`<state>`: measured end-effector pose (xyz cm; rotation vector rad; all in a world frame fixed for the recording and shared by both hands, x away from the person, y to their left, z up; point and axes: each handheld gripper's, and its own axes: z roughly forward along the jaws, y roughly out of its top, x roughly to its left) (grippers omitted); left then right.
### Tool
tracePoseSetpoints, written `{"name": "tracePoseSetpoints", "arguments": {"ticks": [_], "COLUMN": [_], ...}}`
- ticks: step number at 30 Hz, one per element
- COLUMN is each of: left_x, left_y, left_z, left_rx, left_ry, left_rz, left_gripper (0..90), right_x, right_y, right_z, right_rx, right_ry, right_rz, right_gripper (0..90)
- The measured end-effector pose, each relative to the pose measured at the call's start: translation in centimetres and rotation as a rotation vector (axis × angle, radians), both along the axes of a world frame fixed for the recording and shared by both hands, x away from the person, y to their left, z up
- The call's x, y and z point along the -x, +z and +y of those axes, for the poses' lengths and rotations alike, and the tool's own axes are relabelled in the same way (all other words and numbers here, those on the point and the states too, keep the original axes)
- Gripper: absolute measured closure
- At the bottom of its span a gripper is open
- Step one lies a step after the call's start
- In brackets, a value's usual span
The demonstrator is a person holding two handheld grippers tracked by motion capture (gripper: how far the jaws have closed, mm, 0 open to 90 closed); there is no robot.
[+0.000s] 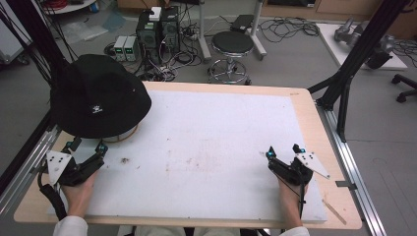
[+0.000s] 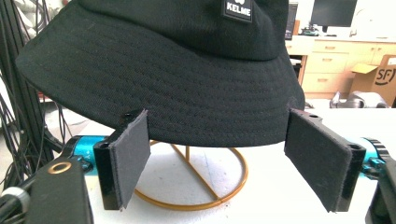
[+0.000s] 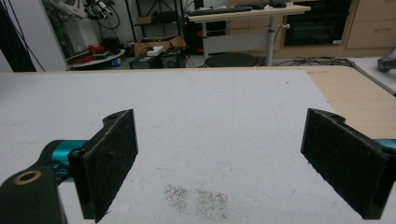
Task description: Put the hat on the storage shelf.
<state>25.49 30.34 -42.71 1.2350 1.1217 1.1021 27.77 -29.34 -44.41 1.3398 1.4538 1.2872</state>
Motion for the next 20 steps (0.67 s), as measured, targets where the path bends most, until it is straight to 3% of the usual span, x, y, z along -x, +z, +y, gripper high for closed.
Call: {"name": "tracePoseSetpoints", "arguments": {"ticks": [20], "left_x": [0.07], "left_y": [-0.15], "left_z": [0.26], "left_rx": [0.012], "left_ry": [0.014], "left_rz": [-0.005], "left_gripper": [22.9], "right_x": [-0.08], "right_y": [-0.06], "right_z": [-0.01], "right_rx": [0.000], "right_ry": [0.004], "right_rz": [0.008], "right_gripper": [10.1]}}
